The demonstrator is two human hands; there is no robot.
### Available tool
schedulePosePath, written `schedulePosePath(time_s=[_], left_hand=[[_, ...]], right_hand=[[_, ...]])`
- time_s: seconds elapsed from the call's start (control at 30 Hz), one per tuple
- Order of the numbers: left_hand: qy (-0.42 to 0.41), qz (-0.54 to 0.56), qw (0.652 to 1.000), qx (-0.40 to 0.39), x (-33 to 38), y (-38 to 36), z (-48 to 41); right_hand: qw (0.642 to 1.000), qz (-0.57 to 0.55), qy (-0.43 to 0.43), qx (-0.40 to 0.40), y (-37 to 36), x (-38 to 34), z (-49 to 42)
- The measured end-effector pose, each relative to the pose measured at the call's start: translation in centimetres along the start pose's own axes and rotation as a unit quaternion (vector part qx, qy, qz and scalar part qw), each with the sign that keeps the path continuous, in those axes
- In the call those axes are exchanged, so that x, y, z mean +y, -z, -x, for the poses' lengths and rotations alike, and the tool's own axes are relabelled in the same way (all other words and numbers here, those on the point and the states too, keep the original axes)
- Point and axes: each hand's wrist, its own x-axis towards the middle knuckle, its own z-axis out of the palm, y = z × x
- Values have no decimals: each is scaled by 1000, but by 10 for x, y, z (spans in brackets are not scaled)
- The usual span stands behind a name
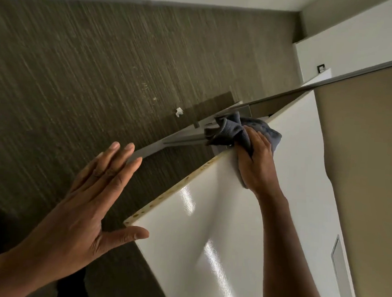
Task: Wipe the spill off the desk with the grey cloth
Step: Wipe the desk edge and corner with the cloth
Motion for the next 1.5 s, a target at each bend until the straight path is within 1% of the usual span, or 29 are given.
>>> schedulePosePath(time_s=[0.2,0.37,0.43,0.77,0.9,1.03,1.1,1.2,1.27,1.4,1.5], left_hand=[[-8,-2,1000,0,-2,-2,1],[-6,-12,1000,-8,-1,0,1],[-10,-18,1000,-12,-2,2,2],[-19,-56,998,-4,-14,5,7],[-8,-48,999,13,-14,5,7],[29,-23,999,17,-7,0,17],[30,-27,998,41,1,-4,25],[-20,-54,993,101,17,-15,35],[-68,-78,988,118,28,-23,43],[-137,-130,981,51,46,-38,62],[-155,-167,973,35,46,-45,69]], right_hand=[[998,30,41,-25,1,-3,6],[988,113,83,-69,6,-8,8],[985,122,96,-75,7,-10,9],[992,55,106,-50,-14,-32,31],[992,32,118,-41,-22,-42,43],[992,20,121,-41,-28,-49,52],[992,15,117,-40,-29,-52,55],[993,10,108,-39,-30,-55,56],[994,7,101,-42,-30,-56,56],[994,2,98,-46,-31,-60,61],[994,1,103,-41,-33,-63,64]])
